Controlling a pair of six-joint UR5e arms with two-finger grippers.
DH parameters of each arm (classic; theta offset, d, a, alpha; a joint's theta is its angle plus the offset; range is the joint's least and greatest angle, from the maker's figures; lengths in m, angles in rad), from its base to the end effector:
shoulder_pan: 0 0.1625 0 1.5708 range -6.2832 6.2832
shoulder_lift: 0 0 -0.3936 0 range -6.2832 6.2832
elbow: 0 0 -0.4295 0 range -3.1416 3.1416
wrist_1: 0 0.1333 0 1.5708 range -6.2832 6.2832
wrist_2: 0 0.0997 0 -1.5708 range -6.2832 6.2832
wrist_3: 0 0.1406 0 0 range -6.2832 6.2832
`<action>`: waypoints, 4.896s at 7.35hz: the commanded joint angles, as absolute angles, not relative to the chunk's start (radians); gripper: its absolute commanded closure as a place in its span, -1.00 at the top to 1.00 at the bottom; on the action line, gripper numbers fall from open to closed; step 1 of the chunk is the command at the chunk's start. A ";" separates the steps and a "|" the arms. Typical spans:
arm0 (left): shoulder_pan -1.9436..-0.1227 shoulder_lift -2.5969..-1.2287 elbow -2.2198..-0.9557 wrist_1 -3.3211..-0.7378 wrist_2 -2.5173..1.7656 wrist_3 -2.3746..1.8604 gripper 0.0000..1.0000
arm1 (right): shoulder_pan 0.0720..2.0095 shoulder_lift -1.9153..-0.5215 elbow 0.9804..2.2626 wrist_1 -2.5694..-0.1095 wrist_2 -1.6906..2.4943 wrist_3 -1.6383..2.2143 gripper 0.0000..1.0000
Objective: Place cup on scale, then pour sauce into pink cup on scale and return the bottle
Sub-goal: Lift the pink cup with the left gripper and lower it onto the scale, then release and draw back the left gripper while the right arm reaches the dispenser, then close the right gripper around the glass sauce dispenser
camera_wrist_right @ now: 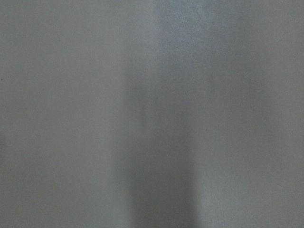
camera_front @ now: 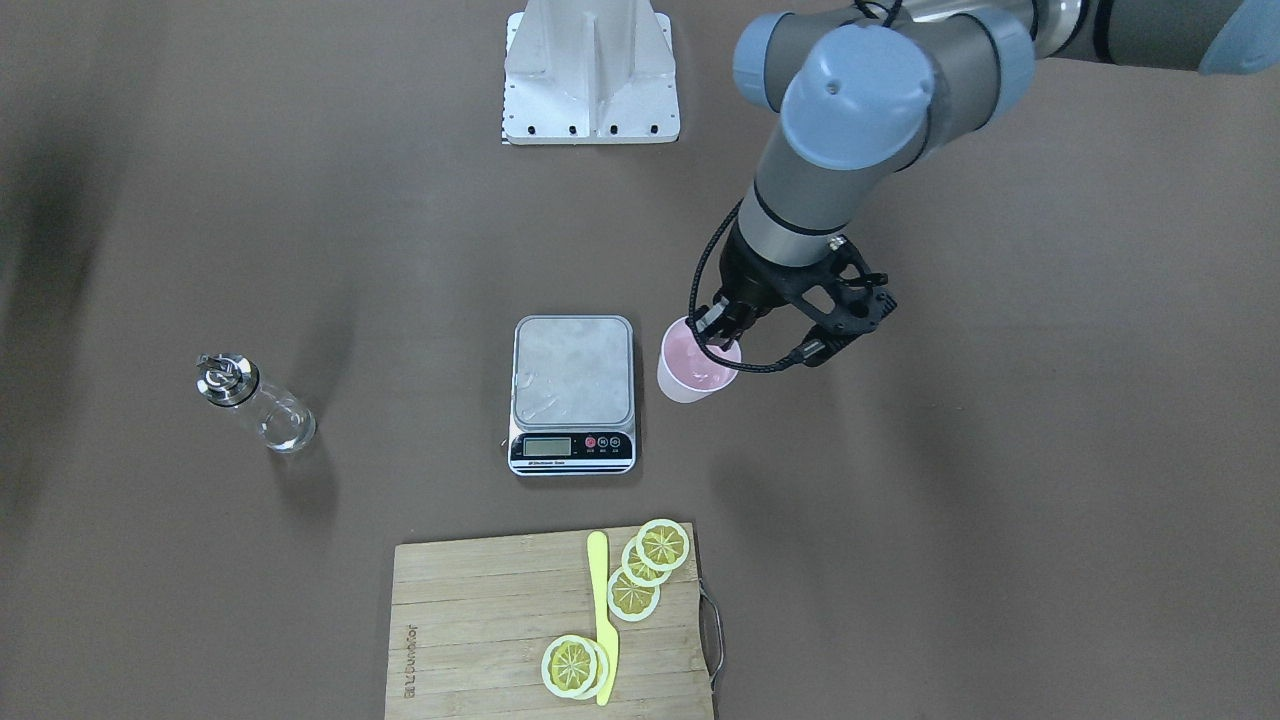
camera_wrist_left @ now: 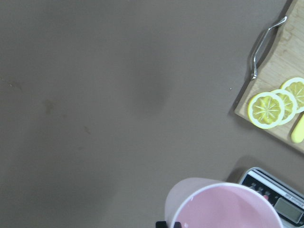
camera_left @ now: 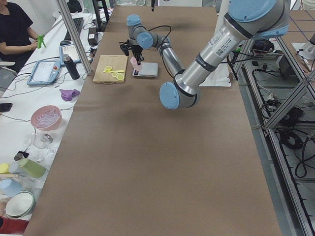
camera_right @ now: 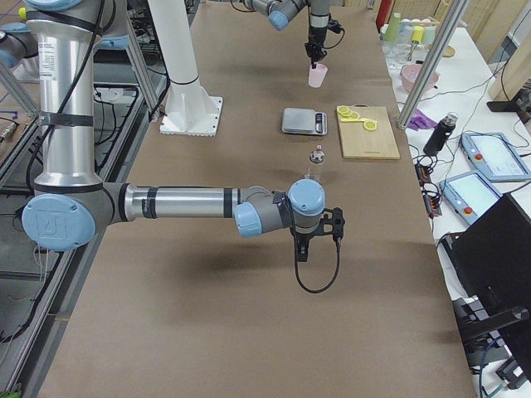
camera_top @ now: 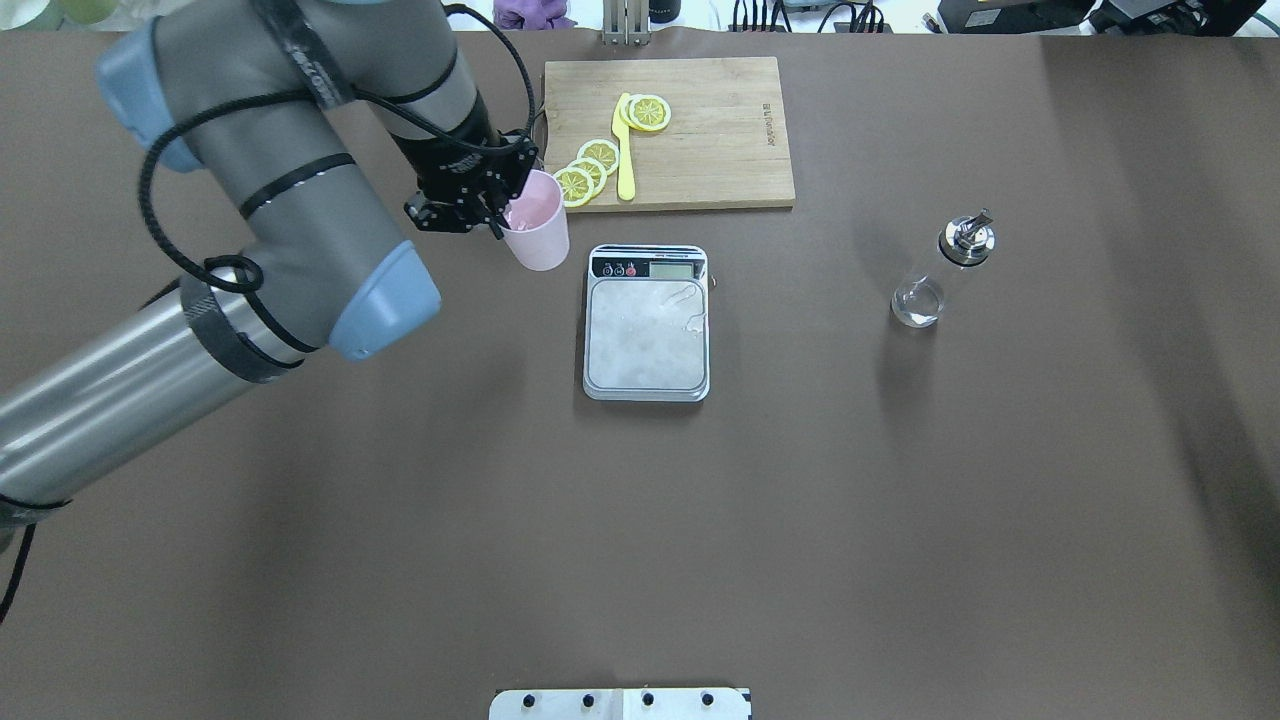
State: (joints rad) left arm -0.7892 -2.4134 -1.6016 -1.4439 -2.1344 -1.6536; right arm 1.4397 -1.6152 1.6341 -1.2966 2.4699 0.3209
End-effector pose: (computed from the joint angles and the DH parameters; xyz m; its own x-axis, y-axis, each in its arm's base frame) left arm 0.4683 -0.5545 0.1148 0.4868 -0.5898 -0.6443 0.3860 0.8070 -0.4470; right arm -0.0466 -0.5311 0.6026 0.5969 0.0094 0.8023 -0.0665 0.9971 0.0378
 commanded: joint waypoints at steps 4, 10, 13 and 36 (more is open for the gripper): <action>-0.652 -2.480 -1.505 -1.518 -2.037 -1.740 -1.00 | 1.428 -1.611 1.637 -1.296 2.471 0.322 1.00; -0.634 -2.485 -1.445 -1.608 -2.023 -1.735 -1.00 | 1.422 -1.611 1.650 -1.298 2.471 0.324 1.00; -0.621 -2.484 -1.443 -1.608 -2.016 -1.736 0.51 | 1.422 -1.611 1.654 -1.298 2.471 0.324 1.00; -0.683 -2.246 -1.810 -1.463 -1.925 -1.511 0.97 | 0.624 -1.591 2.030 -1.076 1.453 0.855 0.99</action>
